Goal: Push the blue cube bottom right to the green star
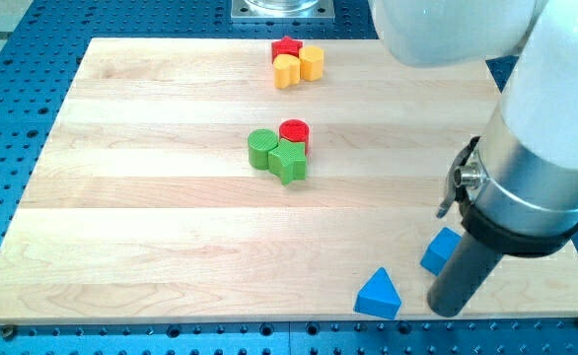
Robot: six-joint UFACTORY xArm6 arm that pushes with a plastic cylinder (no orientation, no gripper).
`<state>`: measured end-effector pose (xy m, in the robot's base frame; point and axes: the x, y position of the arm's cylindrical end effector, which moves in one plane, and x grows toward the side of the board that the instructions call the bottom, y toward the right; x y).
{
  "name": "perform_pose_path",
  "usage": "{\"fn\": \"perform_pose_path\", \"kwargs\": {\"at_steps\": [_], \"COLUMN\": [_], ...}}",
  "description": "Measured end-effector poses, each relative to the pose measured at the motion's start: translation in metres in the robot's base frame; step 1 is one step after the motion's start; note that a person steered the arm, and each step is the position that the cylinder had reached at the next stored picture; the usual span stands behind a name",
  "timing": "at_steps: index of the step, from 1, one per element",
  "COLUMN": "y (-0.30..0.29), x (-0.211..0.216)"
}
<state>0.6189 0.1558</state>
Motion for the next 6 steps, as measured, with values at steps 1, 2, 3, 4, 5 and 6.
{"fn": "perform_pose_path", "kwargs": {"at_steps": [1, 2, 3, 4, 5, 6], "y": [-0.009, -0.002, 0.060, 0.005, -0.078, -0.042], "x": [-0.031, -0.057, -0.033, -0.074, -0.086, -0.079]}}
